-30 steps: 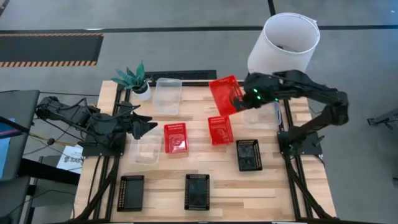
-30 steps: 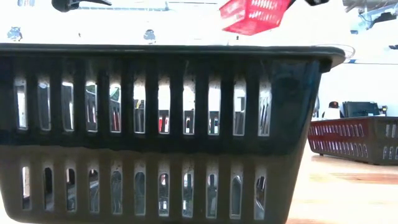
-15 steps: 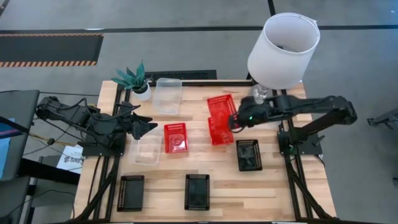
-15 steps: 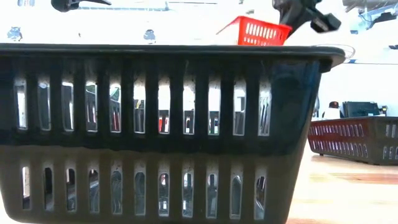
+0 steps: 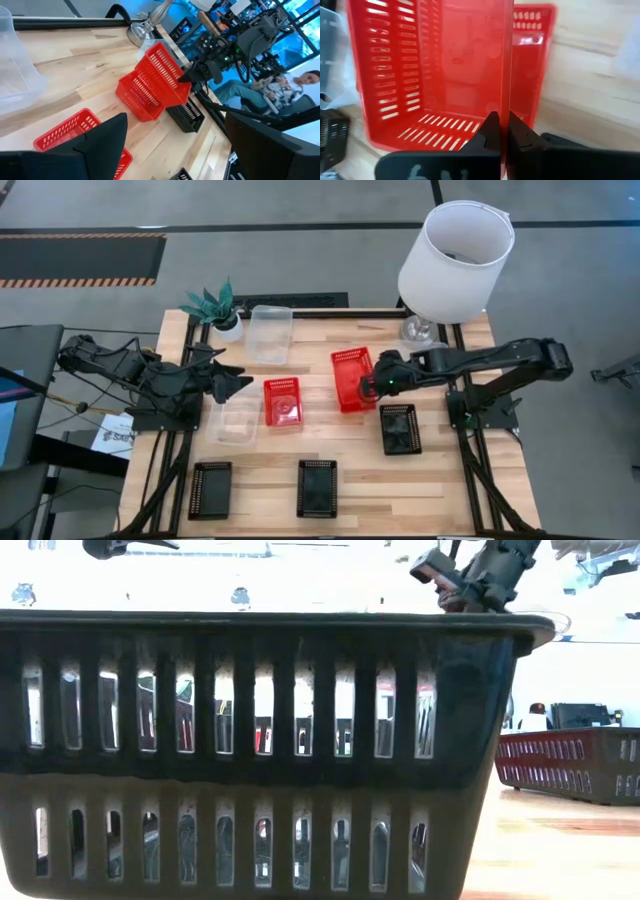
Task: Stack baskets by color
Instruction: Stack the top red bin on top of the bottom right red bin
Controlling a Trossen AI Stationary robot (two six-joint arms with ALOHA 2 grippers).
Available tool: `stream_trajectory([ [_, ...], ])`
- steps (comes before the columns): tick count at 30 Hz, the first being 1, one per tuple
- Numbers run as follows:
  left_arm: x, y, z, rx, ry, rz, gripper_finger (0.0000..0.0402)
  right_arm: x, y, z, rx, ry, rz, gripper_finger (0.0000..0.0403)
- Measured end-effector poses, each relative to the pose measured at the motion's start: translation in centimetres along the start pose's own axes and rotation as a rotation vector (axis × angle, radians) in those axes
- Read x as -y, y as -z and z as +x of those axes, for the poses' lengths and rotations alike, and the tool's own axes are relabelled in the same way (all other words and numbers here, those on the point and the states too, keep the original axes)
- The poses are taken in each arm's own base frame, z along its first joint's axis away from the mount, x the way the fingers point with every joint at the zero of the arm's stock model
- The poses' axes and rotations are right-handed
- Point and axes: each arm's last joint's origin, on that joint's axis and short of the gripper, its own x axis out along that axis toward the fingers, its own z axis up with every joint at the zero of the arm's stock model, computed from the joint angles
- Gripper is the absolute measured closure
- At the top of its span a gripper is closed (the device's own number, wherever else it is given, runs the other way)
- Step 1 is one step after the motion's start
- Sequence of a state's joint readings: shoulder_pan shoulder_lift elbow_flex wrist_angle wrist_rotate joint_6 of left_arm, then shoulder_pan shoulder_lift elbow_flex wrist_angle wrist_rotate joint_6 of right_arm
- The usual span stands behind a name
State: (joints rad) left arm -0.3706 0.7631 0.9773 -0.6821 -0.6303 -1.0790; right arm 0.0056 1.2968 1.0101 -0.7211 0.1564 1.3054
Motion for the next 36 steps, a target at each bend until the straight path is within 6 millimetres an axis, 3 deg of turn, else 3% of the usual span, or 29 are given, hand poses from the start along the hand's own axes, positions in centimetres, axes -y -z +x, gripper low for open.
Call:
stream_trajectory([
  [13, 0.0, 0.0, 0.0, 0.010, -0.005, 0.011, 0.0079, 1.6, 0.2, 2.1, -0.043, -0.009, 0.002, 0.0391],
  [36, 0.0, 0.0, 0.0, 0.012, -0.006, 0.001, 0.0079, 1.6, 0.3, 2.1, -0.066, -0.012, 0.027, 0.0388],
])
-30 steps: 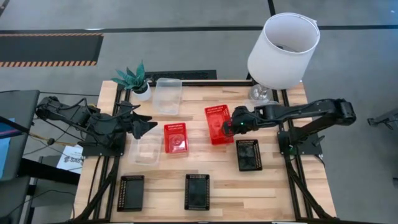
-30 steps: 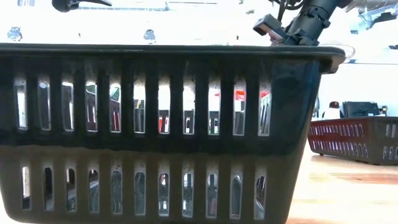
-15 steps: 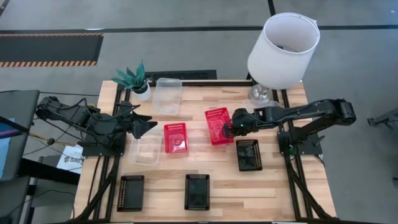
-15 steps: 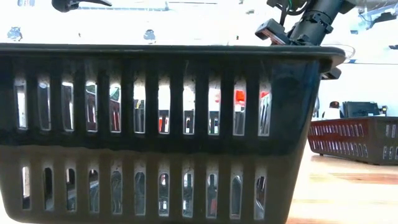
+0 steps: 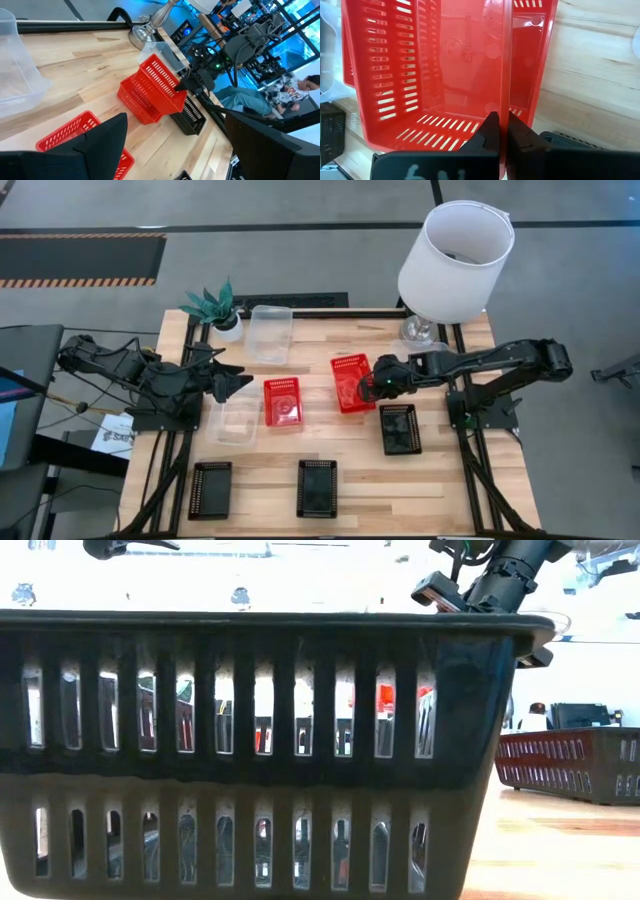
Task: Stack baskets by color
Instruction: Stack the top red bin on top of the bottom right red bin
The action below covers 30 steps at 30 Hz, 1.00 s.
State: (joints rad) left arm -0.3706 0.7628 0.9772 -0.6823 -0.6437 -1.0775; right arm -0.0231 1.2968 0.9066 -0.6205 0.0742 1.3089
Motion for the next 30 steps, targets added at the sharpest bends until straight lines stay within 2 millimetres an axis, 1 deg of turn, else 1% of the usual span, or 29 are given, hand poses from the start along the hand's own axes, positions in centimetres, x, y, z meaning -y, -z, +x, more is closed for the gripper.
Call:
stream_trajectory([
  [15, 0.0, 0.0, 0.0, 0.000, 0.000, 0.000, 0.0079, 0.0, 0.5, 0.0, -0.031, 0.003, -0.005, 0.0390],
  [22, 0.0, 0.0, 0.0, 0.008, -0.004, 0.000, 0.0079, 0.0, 0.6, 0.0, -0.009, 0.012, 0.003, 0.0388],
  [30, 0.0, 0.0, 0.0, 0.010, -0.004, -0.001, 0.0079, -0.2, 0.9, 1.8, -0.041, 0.058, -0.004, 0.0390],
])
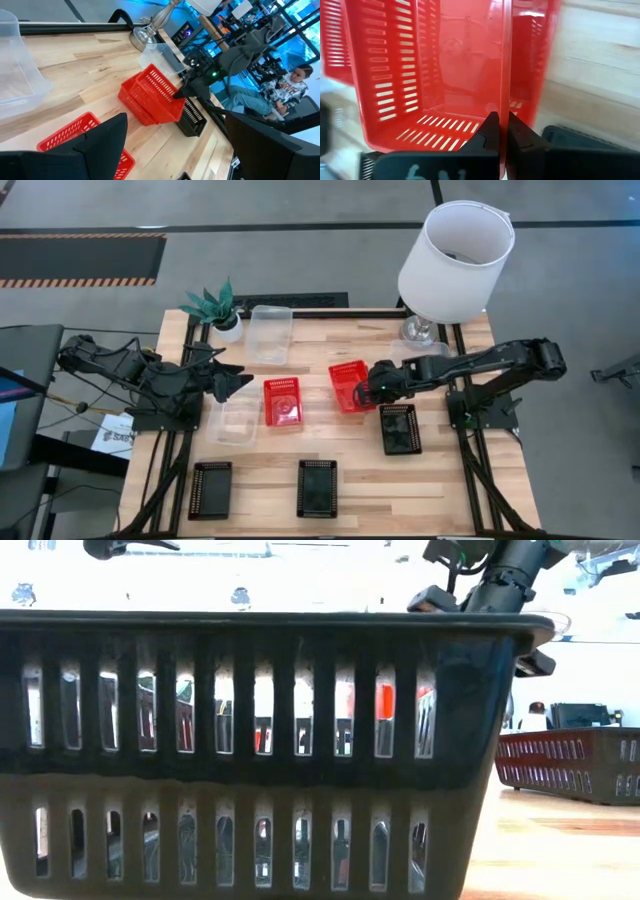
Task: Stack baskets by color
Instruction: Stack the top red bin on top of the bottom right red bin, then stack the left red bin on top of the red bin
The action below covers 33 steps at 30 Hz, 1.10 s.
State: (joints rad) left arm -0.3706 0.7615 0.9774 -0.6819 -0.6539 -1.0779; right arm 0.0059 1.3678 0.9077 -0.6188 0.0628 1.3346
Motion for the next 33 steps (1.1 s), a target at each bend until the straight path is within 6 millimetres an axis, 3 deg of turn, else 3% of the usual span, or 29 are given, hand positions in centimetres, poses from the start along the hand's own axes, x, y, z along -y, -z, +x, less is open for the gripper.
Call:
stream_trajectory([
  [15, -0.3, -0.4, -0.7, 0.014, 0.021, -0.023, 0.0079, -0.1, -0.4, 0.0, -0.004, -0.016, 0.016, 0.0371],
  [22, -0.3, -0.4, -0.6, 0.012, 0.020, -0.022, 0.0079, 0.9, -0.3, 0.0, -0.022, 0.079, 0.068, 0.0331],
  [33, -0.3, -0.4, -0.6, 0.009, 0.022, -0.024, 0.0079, 0.9, -0.5, -0.2, -0.023, 0.067, 0.068, 0.0285],
])
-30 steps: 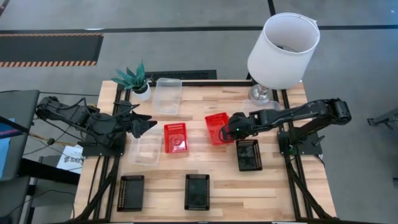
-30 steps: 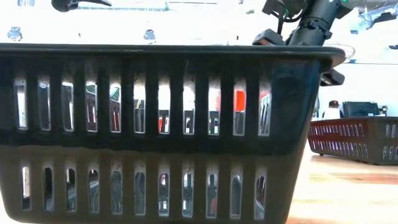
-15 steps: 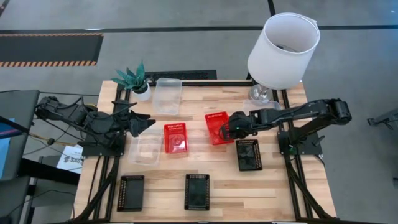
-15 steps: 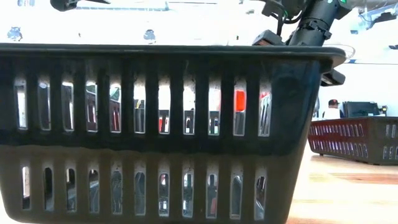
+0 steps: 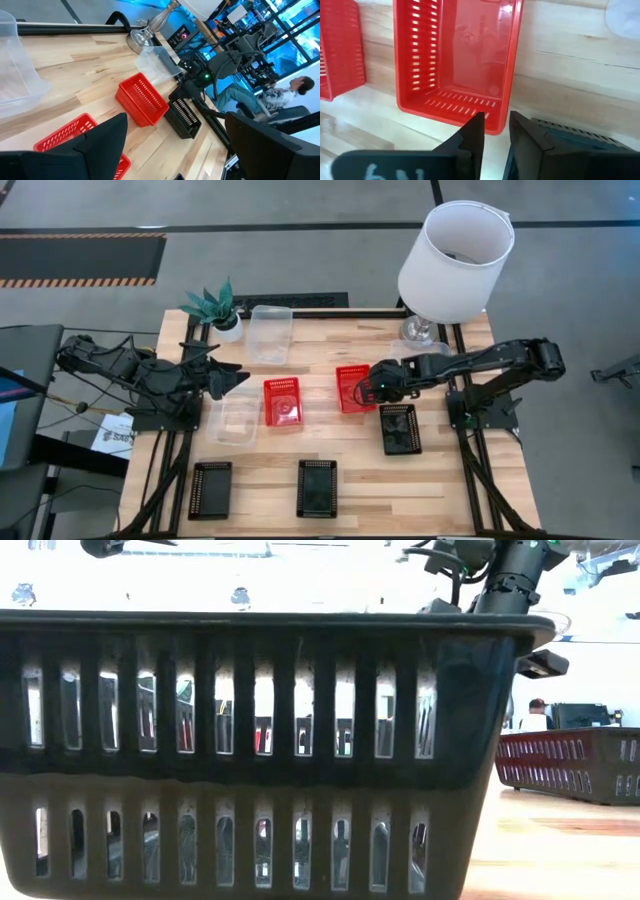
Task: Stack baskets by color
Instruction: Stack the left red bin on top of the red bin
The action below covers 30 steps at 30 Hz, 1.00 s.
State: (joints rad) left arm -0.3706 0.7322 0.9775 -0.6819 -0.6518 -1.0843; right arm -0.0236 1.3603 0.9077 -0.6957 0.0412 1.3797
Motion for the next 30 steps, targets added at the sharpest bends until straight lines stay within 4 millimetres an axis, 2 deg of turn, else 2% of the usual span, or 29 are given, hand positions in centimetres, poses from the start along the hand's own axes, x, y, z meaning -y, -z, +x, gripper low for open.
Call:
stream_trajectory([
  [2, 0.0, 0.0, 0.0, 0.000, 0.000, 0.000, 0.0079, -0.5, -0.2, -1.0, -0.009, -0.050, -0.011, 0.0273],
  [8, 0.0, 0.0, 0.0, -0.002, 0.000, 0.002, 0.0079, -4.5, -0.8, -5.8, 0.082, -0.427, -0.077, 0.0241],
  [10, 0.0, 0.0, 0.0, -0.009, 0.005, 0.003, 0.0079, -5.9, -0.8, -6.8, 0.121, -0.546, -0.096, 0.0237],
  [12, 0.0, 0.1, 0.0, -0.014, 0.006, 0.003, 0.0079, -7.6, -0.9, -6.8, 0.154, -0.647, -0.112, 0.0237],
  [16, 0.0, 0.0, 0.0, -0.013, 0.007, 0.003, 0.0079, -10.6, -0.8, -5.1, 0.167, -0.699, -0.152, 0.0247],
  [22, -0.1, -0.1, -0.2, -0.012, 0.009, 0.004, 0.0079, -13.8, -0.8, -0.8, 0.106, -0.611, -0.200, 0.0258],
  [26, -0.1, 0.0, -0.2, -0.013, 0.006, 0.007, 0.0079, -15.0, -0.8, 1.6, 0.080, -0.532, -0.193, 0.0251],
  [30, -0.1, 0.0, -0.2, -0.015, 0.006, 0.008, 0.0079, -15.6, -0.7, 4.6, 0.046, -0.403, -0.210, 0.0221],
])
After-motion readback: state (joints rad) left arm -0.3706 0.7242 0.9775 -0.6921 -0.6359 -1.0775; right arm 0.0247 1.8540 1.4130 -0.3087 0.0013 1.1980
